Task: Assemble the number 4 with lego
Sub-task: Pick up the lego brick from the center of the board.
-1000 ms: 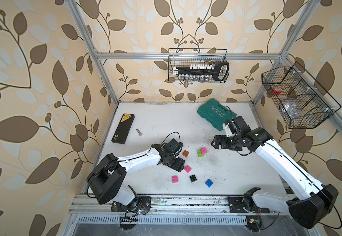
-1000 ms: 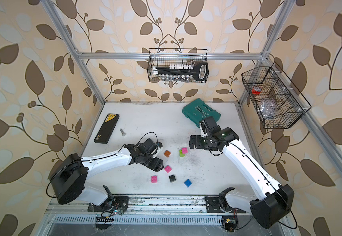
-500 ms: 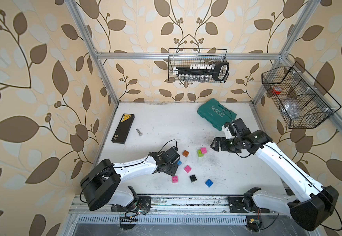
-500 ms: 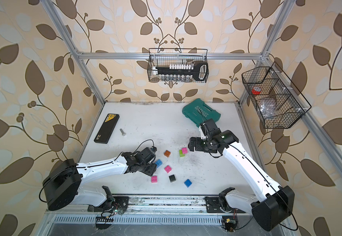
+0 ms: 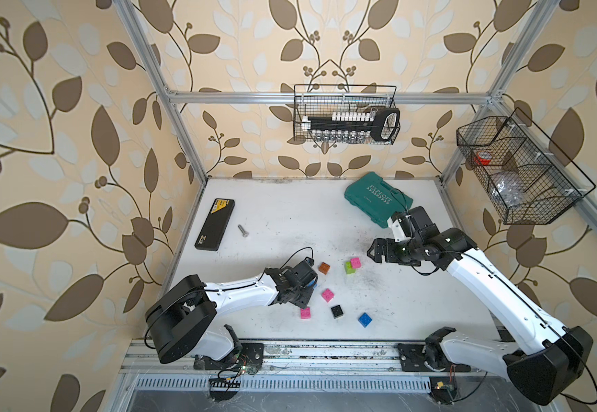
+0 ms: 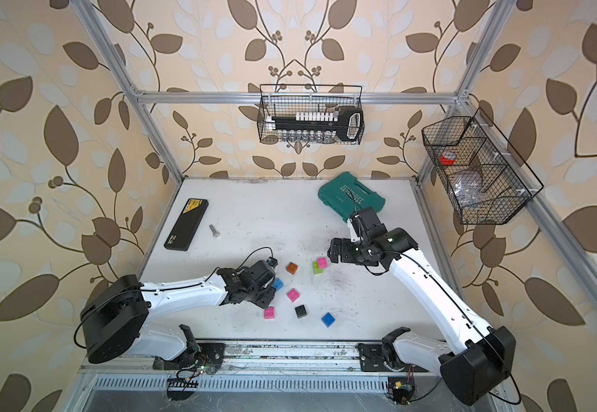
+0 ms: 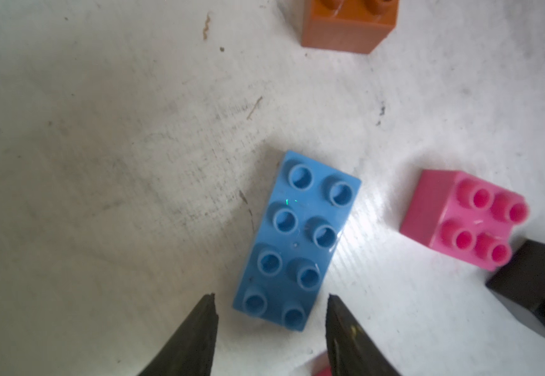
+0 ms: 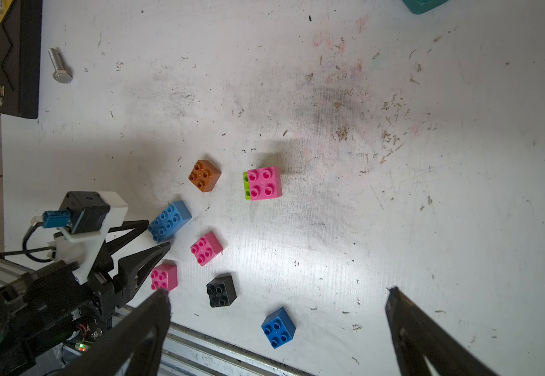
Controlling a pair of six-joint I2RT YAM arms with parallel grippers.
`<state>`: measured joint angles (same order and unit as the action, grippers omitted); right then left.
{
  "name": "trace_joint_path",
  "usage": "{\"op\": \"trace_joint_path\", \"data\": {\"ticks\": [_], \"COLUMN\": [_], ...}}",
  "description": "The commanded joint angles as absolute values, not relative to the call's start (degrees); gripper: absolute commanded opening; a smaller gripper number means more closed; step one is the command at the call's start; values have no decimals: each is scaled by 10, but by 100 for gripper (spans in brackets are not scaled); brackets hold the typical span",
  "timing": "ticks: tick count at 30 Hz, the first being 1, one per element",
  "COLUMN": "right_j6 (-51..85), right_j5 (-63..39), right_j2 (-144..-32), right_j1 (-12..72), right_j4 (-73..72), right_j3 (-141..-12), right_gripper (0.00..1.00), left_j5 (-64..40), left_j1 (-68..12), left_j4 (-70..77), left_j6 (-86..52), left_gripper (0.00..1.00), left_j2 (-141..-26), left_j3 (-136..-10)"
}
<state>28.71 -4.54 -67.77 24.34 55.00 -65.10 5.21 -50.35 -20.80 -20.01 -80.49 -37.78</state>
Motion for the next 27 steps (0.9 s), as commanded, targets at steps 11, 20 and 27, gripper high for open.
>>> {"op": "trace_joint_path", "data": {"ticks": [11, 20, 27], "right_j6": [291, 290, 290], "right_j5": [-47, -46, -46], "right_j2": [-671, -669, -667], "right_j1": [240, 240, 239], "right_j4": [548, 550, 550], "right_j3": [-642, -641, -640], "right_gripper": [99, 99, 99], "left_j5": [83, 89, 87], "left_j1": [-524, -527, -530], "left_j4": [-206, -205, -207], "left_j6": [-185, -185, -181], "left_gripper": [52, 38, 22], "left_j2": [-842, -848, -855], "left_j3": [-413, -415, -420]}}
